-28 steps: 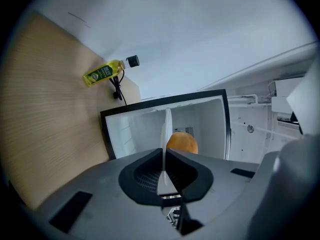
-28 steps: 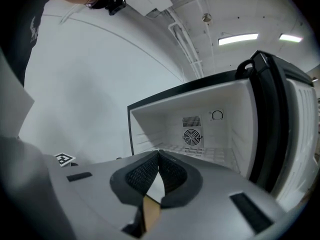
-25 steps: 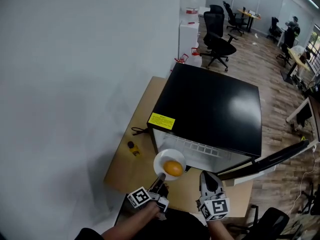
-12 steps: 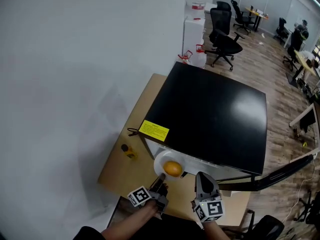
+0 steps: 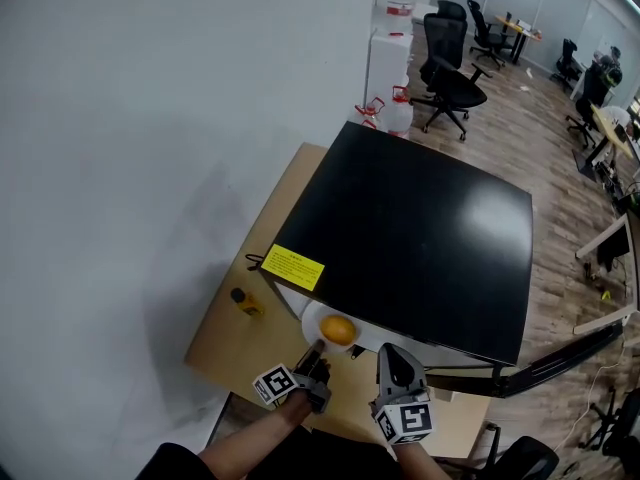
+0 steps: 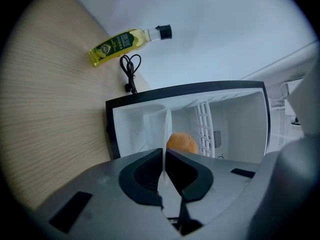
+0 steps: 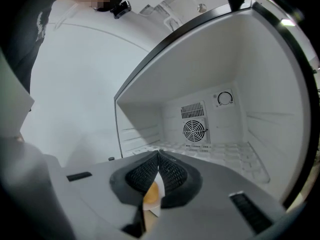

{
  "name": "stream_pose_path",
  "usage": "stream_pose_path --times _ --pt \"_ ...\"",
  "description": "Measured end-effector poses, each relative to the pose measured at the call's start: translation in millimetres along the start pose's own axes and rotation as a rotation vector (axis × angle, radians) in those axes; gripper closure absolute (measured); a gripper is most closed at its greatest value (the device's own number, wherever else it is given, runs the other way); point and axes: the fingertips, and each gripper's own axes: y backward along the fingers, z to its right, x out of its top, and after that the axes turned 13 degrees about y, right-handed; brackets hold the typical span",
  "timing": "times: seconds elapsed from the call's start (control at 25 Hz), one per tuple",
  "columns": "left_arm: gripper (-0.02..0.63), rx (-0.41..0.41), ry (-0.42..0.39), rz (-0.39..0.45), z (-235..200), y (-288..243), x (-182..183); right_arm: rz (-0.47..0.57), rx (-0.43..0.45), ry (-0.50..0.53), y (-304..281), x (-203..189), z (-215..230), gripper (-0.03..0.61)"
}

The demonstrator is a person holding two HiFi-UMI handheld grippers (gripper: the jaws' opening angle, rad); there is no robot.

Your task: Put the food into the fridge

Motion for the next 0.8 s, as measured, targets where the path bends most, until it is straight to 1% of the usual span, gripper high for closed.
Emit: stream_pose_path --times 0.16,0.28,0.6,0.8 --pt "0.592 -0.019 0.020 -0.004 -6 -16 1 0.004 0.014 -0.002 -9 -5 -1 0.518" --pt "0.592 -0.001 0.016 0.003 -14 -24 5 0.004 0.017 -0.009 -13 -11 -2 0.518" --pt "0.592 -0.048 0.029 0.002 -27 -46 10 -0.020 0.001 0.010 -15 -18 -1 0.518" --pt "0.592 0.004 0.041 0.010 -44 -53 14 -0.005 0.003 0.011 -9 -18 1 0.518"
